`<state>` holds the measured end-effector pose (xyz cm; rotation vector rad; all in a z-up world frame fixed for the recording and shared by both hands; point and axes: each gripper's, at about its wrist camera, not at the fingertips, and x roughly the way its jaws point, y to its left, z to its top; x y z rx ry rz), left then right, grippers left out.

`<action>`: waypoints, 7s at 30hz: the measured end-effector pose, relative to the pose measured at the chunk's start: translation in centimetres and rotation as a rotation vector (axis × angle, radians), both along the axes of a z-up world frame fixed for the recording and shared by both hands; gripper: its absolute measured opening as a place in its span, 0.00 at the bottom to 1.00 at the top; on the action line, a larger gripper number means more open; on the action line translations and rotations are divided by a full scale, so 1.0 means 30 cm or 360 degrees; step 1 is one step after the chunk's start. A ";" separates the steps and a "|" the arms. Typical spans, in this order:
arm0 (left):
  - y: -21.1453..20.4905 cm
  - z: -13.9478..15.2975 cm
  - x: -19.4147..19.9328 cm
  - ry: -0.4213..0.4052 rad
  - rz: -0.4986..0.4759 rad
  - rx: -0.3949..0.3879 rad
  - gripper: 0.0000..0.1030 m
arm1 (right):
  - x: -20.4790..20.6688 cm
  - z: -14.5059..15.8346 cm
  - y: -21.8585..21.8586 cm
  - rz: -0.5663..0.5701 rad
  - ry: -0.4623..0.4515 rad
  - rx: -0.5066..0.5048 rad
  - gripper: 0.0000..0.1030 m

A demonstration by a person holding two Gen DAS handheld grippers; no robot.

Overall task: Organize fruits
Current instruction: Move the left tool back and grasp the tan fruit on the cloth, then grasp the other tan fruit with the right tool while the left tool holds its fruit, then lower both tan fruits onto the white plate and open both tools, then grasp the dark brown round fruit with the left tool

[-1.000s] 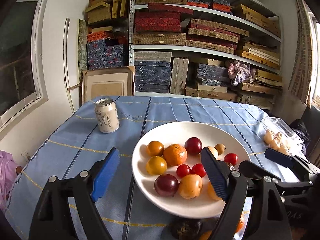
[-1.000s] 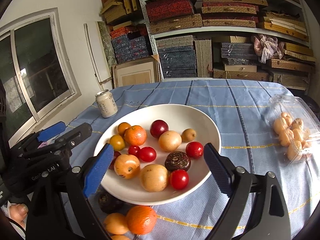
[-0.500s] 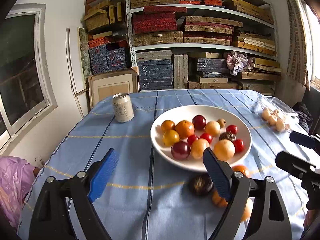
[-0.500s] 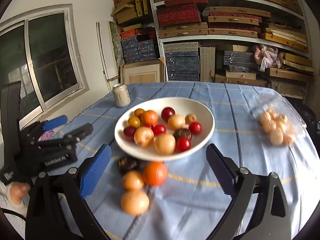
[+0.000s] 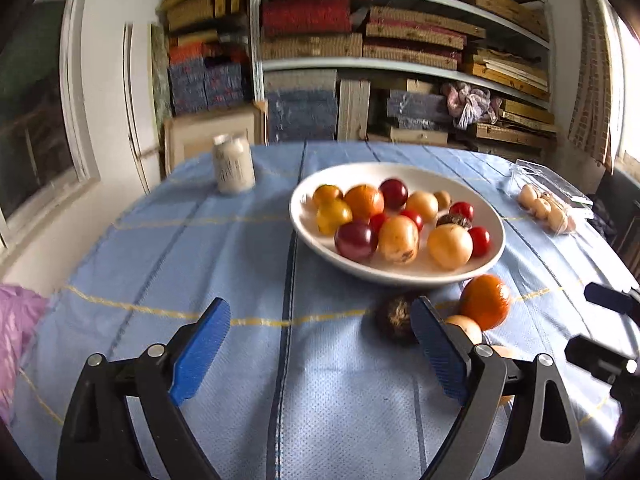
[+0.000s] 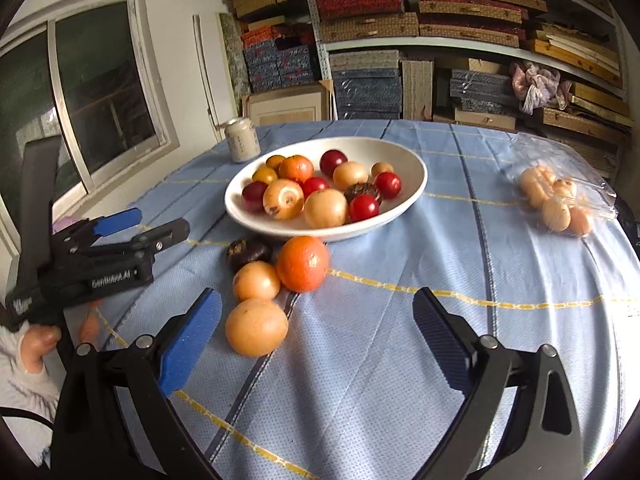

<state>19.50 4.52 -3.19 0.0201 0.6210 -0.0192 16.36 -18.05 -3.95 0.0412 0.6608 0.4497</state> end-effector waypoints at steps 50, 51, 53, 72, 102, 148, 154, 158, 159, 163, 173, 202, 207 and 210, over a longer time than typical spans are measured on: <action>-0.090 -0.110 0.040 0.0284 -0.0318 0.0107 0.85 | 0.074 -0.058 -0.074 -0.0149 0.0179 0.0032 0.95; -0.096 -0.114 0.044 0.0299 -0.0338 0.0110 0.79 | 0.075 -0.058 -0.074 -0.0150 0.0179 0.0032 0.95; -0.097 -0.116 0.045 0.0304 -0.0343 0.0100 0.75 | 0.075 -0.059 -0.074 -0.0154 0.0182 0.0035 0.95; -0.087 -0.130 0.052 0.0373 -0.0409 -0.0012 0.39 | 0.068 -0.066 -0.050 -0.0111 0.0192 0.0029 0.95; -0.034 -0.056 0.040 0.0262 -0.0266 -0.0048 0.38 | 0.016 -0.082 0.235 0.0311 0.0102 -0.0293 0.57; -0.090 0.203 0.261 0.0030 -0.0169 0.0099 0.38 | 0.270 0.344 -0.006 -0.0054 -0.0243 0.0132 0.44; -0.105 0.041 0.418 0.0188 -0.0147 0.0082 0.38 | 0.499 0.114 0.096 -0.0072 -0.0046 -0.0041 0.44; -0.086 0.012 0.451 0.0184 -0.0129 0.0090 0.38 | 0.553 0.057 0.101 -0.0087 -0.0004 -0.0055 0.44; -0.083 0.009 0.462 0.0184 -0.0125 0.0082 0.38 | 0.561 0.049 0.106 -0.0088 -0.0006 -0.0063 0.44; -0.079 -0.007 0.478 0.0183 -0.0120 0.0083 0.38 | 0.574 0.017 0.143 -0.0052 -0.0015 -0.0111 0.44; -0.081 -0.008 0.471 0.0148 -0.0119 0.0113 0.69 | 0.558 0.036 0.141 -0.0049 -0.0070 -0.0098 0.48; -0.124 -0.044 0.069 0.0158 -0.0002 0.0204 0.91 | -0.009 0.119 -0.105 -0.0170 -0.0353 0.0207 0.95; -0.162 -0.078 0.114 0.0192 -0.0021 0.0267 0.91 | 0.018 0.099 -0.125 -0.0207 -0.0292 0.0221 0.95; -0.169 -0.102 0.151 0.0252 -0.0040 0.0273 0.91 | 0.036 0.089 -0.133 -0.0218 -0.0250 0.0240 0.95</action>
